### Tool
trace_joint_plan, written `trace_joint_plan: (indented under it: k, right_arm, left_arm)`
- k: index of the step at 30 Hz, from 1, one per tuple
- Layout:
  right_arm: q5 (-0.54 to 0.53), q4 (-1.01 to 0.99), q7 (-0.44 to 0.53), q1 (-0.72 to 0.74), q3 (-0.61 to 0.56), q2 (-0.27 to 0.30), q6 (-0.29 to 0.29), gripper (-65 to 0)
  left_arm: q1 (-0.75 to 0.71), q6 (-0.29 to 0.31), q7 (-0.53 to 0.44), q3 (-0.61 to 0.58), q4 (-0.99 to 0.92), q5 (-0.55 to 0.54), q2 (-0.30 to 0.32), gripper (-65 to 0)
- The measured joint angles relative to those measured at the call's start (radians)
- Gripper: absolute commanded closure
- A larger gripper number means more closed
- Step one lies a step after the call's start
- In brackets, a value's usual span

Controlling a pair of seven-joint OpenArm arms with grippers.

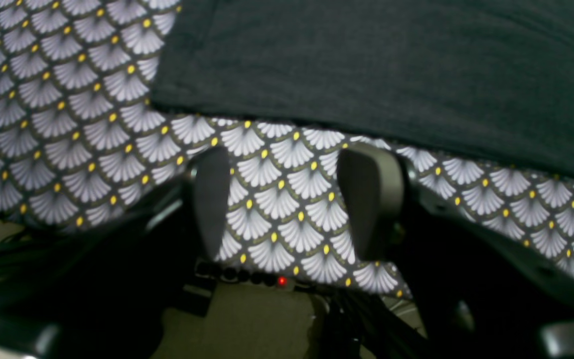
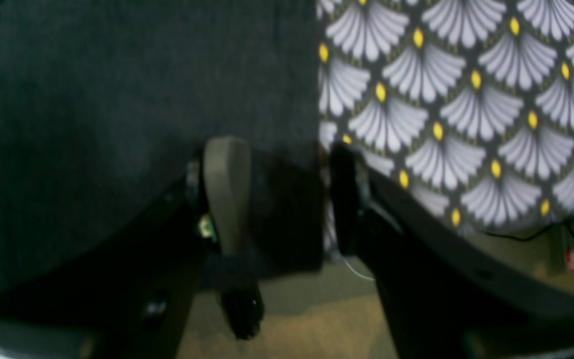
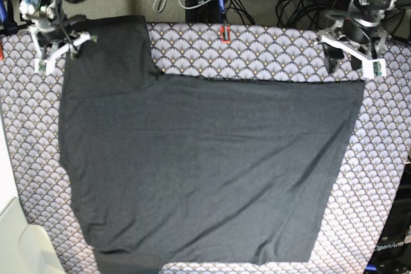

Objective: Fold the T-shirt properly
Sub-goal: 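Move both grippers down to the shoulder corners of the grey T-shirt, then grasp the shirt's shoulder edge corners with both grippers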

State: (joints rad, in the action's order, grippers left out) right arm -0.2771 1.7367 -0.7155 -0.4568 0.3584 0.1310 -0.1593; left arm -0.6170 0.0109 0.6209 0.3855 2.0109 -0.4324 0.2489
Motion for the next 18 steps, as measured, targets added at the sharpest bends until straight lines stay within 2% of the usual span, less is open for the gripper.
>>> trace_joint_plan:
  k: [2, 7, 15, 18]
  right_arm:
    - [0.013, 0.005, 0.028, -0.021, -0.008, -0.015, -0.013, -25.5]
    - [0.018, 0.006, 0.040, -0.043, -0.005, -0.021, -0.105, -18.6]
    - [0.017, 0.006, 0.042, -0.040, -0.003, -0.029, -0.110, -6.8]
    - [0.014, 0.004, 0.025, -0.022, -0.003, -0.030, -0.115, 0.0]
  left_arm:
    - [0.000, 0.000, 0.000, 0.000, 0.000, 0.000, 0.000, -36.7]
    - [0.000, 0.000, 0.000, 0.000, 0.000, 0.000, 0.000, -36.7]
    - [0.002, 0.000, 0.001, 0.002, 0.000, 0.000, 0.000, -36.7]
    - [0.018, 0.001, 0.004, 0.029, 0.000, 0.000, 0.000, -36.6]
